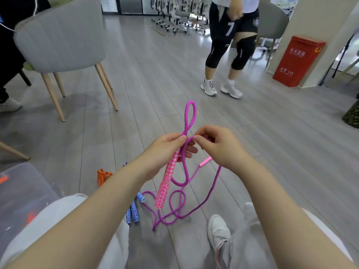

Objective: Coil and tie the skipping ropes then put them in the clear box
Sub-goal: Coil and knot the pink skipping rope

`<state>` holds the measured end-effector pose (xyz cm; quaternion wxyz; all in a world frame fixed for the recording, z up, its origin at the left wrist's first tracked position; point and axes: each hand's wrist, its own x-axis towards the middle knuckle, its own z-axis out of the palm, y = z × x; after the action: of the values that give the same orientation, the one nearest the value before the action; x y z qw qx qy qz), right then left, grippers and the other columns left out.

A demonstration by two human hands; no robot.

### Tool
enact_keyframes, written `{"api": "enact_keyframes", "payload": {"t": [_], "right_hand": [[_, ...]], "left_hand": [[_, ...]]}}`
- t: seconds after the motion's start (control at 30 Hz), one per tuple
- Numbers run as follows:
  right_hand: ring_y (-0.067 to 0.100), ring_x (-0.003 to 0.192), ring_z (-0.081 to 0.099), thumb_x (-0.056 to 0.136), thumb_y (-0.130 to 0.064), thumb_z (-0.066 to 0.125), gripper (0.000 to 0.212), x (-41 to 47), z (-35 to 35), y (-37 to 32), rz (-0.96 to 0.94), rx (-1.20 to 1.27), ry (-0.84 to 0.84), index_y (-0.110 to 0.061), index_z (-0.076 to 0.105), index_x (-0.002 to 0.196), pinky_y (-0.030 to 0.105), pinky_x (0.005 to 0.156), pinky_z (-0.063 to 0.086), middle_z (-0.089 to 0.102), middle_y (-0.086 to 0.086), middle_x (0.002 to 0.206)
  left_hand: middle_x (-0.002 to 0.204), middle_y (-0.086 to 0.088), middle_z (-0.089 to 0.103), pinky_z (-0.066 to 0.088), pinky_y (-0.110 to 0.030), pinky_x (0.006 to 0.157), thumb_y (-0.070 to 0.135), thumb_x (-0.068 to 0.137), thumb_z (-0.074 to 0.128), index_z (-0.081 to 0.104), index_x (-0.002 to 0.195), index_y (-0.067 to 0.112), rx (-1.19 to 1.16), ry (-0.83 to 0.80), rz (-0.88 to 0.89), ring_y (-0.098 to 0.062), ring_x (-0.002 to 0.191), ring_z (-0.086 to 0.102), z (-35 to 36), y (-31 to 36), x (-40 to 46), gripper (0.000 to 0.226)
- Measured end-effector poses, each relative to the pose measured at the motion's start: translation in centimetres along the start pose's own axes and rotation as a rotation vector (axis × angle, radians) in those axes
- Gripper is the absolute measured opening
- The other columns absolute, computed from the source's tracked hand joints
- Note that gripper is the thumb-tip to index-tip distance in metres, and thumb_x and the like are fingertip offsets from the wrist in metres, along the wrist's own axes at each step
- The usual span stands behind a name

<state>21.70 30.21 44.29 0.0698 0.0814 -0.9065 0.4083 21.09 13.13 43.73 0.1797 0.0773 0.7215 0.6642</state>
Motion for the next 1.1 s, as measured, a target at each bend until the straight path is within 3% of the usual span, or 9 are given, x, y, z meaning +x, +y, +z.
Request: {"api": "enact_keyframes", "payload": {"t": [0.1, 0.2, 0.33, 0.5, 0.6, 0.7, 0.87, 0.97, 1.1], "right_hand": [[0.001, 0.059, 0.051, 0.092, -0.031, 0.063, 0.014, -0.1, -0.1, 0.0, -0.018, -0.046, 0.024, -0.033, 0.064, 0.078, 0.016, 0.056, 0.036, 0.055, -0.017, 0.058], [0.004, 0.057, 0.049, 0.092, -0.035, 0.062, 0.014, -0.3, -0.2, 0.1, -0.005, -0.086, -0.032, -0.029, 0.065, 0.080, 0.025, 0.059, 0.042, 0.054, -0.012, 0.059], [0.012, 0.059, 0.048, 0.087, -0.048, 0.065, 0.029, -0.5, -1.9, 0.8, 0.129, -0.034, -0.161, -0.020, 0.069, 0.080, 0.034, 0.063, 0.046, 0.051, -0.007, 0.059], [0.014, 0.060, 0.047, 0.093, -0.033, 0.061, 0.026, -1.3, -5.7, 1.1, 0.177, 0.177, -0.113, -0.010, 0.071, 0.084, 0.032, 0.065, 0.044, 0.049, 0.002, 0.062], [0.013, 0.059, 0.046, 0.093, -0.019, 0.058, 0.018, -1.3, -7.1, 2.2, 0.223, 0.123, -0.019, -0.011, 0.071, 0.083, 0.033, 0.062, 0.042, 0.050, 0.001, 0.061], [0.011, 0.054, 0.044, 0.092, -0.011, 0.055, 0.018, -0.9, -6.9, 2.6, 0.267, 0.218, 0.131, -0.011, 0.070, 0.082, 0.030, 0.057, 0.038, 0.051, -0.001, 0.059], [0.011, 0.048, 0.042, 0.095, -0.012, 0.059, 0.014, -0.8, -3.0, -0.2, 0.180, 0.441, 0.142, -0.016, 0.069, 0.087, 0.025, 0.049, 0.036, 0.056, 0.000, 0.058], [0.011, 0.048, 0.036, 0.094, -0.020, 0.062, 0.011, -0.8, -1.0, -1.7, 0.095, 0.383, 0.127, -0.015, 0.071, 0.089, 0.021, 0.046, 0.030, 0.046, -0.002, 0.052], [0.007, 0.048, 0.035, 0.092, -0.031, 0.063, 0.016, -0.8, 1.0, -1.8, 0.015, 0.192, 0.104, -0.022, 0.070, 0.081, 0.026, 0.051, 0.031, 0.043, -0.010, 0.050]], "left_hand": [[0.077, -0.002, 0.070, 0.055, -0.033, 0.083, 0.025, 0.104, 0.040, 0.067, 0.102, 0.011, -0.001, -0.077, -0.058, -0.021, 0.082, 0.069, 0.1, -0.3, 0.0, 0.031], [0.069, 0.002, 0.056, 0.052, -0.030, 0.080, 0.026, 0.105, 0.038, 0.064, 0.099, 0.009, 0.075, -0.153, -0.077, -0.016, 0.075, 0.064, -0.1, -0.7, 0.1, 0.031], [0.065, 0.004, 0.049, 0.048, -0.022, 0.070, 0.022, 0.104, 0.039, 0.058, 0.086, 0.012, 0.179, -0.059, 0.021, -0.013, 0.065, 0.055, -1.1, -0.7, 0.6, 0.028], [0.053, 0.006, 0.046, 0.045, -0.026, 0.064, 0.018, 0.104, 0.039, 0.053, 0.082, 0.012, -0.339, 0.280, 0.111, -0.011, 0.051, 0.051, -4.8, 0.5, 2.1, 0.027], [0.048, 0.010, 0.046, 0.043, -0.023, 0.058, 0.023, 0.105, 0.037, 0.051, 0.079, 0.017, -0.748, 0.487, 0.062, -0.007, 0.045, 0.048, -7.3, 0.4, 2.8, 0.030], [0.045, 0.010, 0.047, 0.041, -0.022, 0.056, 0.022, 0.105, 0.037, 0.050, 0.077, 0.016, -0.664, 0.556, 0.014, -0.006, 0.042, 0.048, -7.3, -0.2, 2.9, 0.031], [0.047, 0.007, 0.050, 0.042, -0.027, 0.061, 0.012, 0.101, 0.039, 0.055, 0.082, 0.010, -0.384, 0.361, -0.066, -0.009, 0.045, 0.052, -3.1, -1.1, 2.5, 0.025], [0.051, 0.004, 0.049, 0.043, -0.028, 0.063, 0.012, 0.098, 0.037, 0.056, 0.084, 0.008, -0.386, 0.220, -0.109, -0.012, 0.048, 0.053, -1.4, -0.9, 2.3, 0.024], [0.063, -0.001, 0.047, 0.044, -0.032, 0.072, 0.017, 0.097, 0.032, 0.055, 0.091, 0.007, -0.406, 0.021, -0.066, -0.017, 0.061, 0.051, -0.8, -0.4, 1.7, 0.026]]}}
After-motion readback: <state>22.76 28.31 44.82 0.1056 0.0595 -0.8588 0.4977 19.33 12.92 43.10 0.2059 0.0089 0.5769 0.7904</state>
